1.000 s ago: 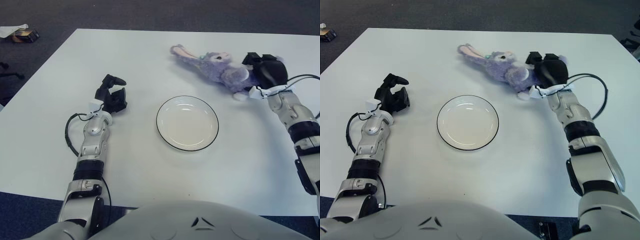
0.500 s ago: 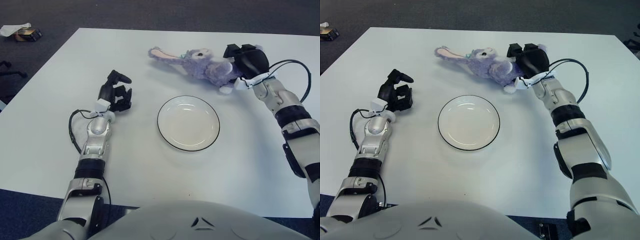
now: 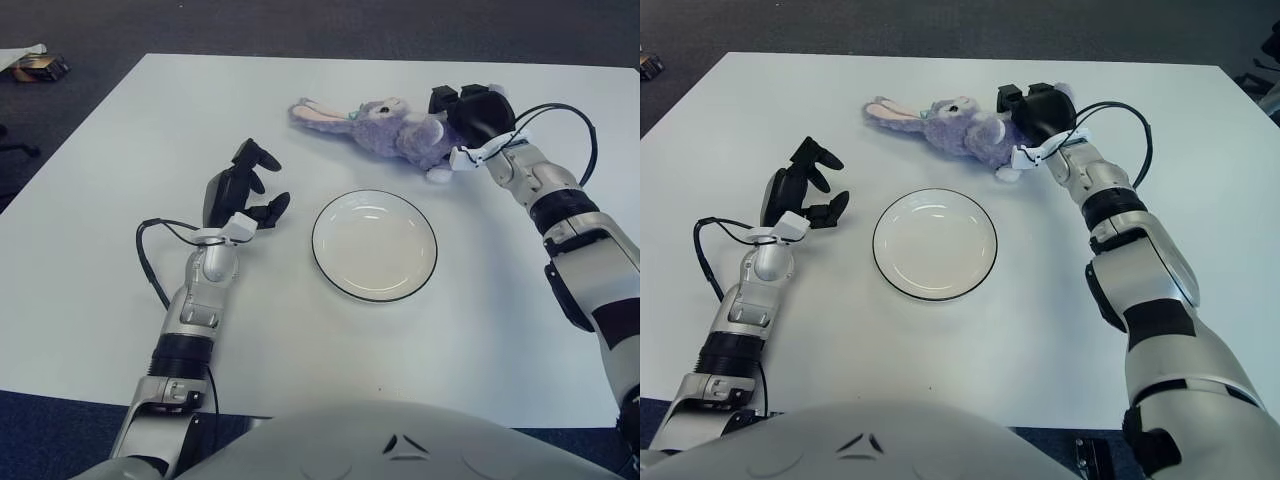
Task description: Put the doll into the plate.
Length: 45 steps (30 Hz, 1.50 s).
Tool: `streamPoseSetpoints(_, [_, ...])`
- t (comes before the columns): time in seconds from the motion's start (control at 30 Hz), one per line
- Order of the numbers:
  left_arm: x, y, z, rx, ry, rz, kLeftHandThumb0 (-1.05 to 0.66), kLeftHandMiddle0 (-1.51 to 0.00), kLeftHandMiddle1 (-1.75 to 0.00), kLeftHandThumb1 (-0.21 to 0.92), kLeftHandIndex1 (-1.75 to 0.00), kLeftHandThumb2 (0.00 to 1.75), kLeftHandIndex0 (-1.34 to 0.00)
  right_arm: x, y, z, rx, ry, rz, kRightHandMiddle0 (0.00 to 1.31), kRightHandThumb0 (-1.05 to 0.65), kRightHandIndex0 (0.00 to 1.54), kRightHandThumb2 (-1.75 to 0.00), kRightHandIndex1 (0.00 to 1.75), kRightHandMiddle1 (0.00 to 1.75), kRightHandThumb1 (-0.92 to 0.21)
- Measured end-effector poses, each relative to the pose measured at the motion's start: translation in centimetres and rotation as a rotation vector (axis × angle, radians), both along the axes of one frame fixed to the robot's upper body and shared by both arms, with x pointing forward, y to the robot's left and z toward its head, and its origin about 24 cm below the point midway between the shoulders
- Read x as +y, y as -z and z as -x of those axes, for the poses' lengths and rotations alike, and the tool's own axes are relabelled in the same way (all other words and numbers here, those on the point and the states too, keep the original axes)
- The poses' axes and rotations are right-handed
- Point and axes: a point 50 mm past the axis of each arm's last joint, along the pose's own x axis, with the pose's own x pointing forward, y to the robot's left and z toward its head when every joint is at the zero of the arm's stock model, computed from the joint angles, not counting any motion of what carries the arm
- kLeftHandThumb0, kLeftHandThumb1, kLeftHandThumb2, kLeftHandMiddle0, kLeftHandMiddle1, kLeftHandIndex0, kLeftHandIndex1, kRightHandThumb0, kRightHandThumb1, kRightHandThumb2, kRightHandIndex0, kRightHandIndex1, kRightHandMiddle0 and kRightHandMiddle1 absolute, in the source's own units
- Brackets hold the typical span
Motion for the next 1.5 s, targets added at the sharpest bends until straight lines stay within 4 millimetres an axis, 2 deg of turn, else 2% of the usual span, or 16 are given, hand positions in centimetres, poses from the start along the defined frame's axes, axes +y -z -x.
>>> streamPoseSetpoints(0.03, [0.1,-0.1,-0.1,-0.005,-0.009,-0.025,-0.01,-0.35,-1.74,0.72,-1.67,0.80,-0.16,0.2,0.0,-0.1,0.002,-0.004,0.002,0.56,0.00,0.84,-1.55,1.61,1.75,-0.08])
streamPoseSetpoints(0.13, [0.2,-0.4,-0.4,-0.020,-0.029,-0.086,-0.40,-0.21,-1.48,0.65,-1.42,0.82,-0.05,0.8,-0.1,-0.2,0.004,-0.016,0.005,0.58,0.00,0.85,-1.56,1.60,1.75,-0.06])
streamPoseSetpoints(0.27, [0.0,-1.0,-1.2,-0.053,-0.044,-0.160,-0.58,-0.11,-1.28,0.61,-1.23,0.83,-0.01,1.6,-0.2,-0.3,0.005,-0.036,0.011,0.59,0.00,0.86,-1.57,1.59,1.75,-0.05])
streamPoseSetpoints(0.5, [-1.8,-1.8,-2.7,-0.126,-0.084,-0.283,-0.68,-0.01,-0.93,0.52,-0.98,0.79,0.00,2.5,-0.3,-0.4,-0.001,-0.061,0.040,0.62,0.00,0.88,-1.61,1.60,1.75,-0.02])
streamPoseSetpoints(0.77, [-3.9,-3.3,-4.7,-0.178,-0.107,-0.402,-0.74,0.00,-0.66,0.48,-0.77,0.75,0.00,3.4,-0.5,-0.5,-0.016,-0.082,0.047,0.63,0.00,0.89,-1.63,1.59,1.75,0.00])
streamPoseSetpoints(0.97, [-4.0,-4.1,-6.5,-0.148,-0.119,-0.524,-0.79,0.00,-0.43,0.54,-0.49,0.66,0.00,3.6,-0.5,-0.5,-0.012,-0.085,0.033,0.63,0.00,0.88,-1.63,1.62,1.75,0.00])
streamPoseSetpoints(1.17, [-4.2,-4.7,-7.2,-0.127,-0.115,-0.587,-0.83,0.00,-0.22,0.60,-0.20,0.60,0.00,3.6,-0.6,-0.5,-0.012,-0.090,0.021,0.63,0.00,0.88,-1.63,1.62,1.75,-0.01])
streamPoseSetpoints(1.37, [-4.8,-4.7,-7.6,-0.118,-0.096,-0.615,-0.87,0.00,-0.11,0.63,-0.05,0.55,0.00,3.8,-0.7,-0.4,-0.017,-0.110,0.014,0.62,0.00,0.88,-1.63,1.61,1.75,-0.01])
streamPoseSetpoints(1.5, [-5.3,-4.6,-7.9,-0.117,-0.085,-0.630,-0.88,0.00,-0.09,0.63,-0.02,0.53,0.00,4.0,-0.9,-0.4,-0.023,-0.121,-0.004,0.62,0.00,0.87,-1.63,1.63,1.75,-0.01])
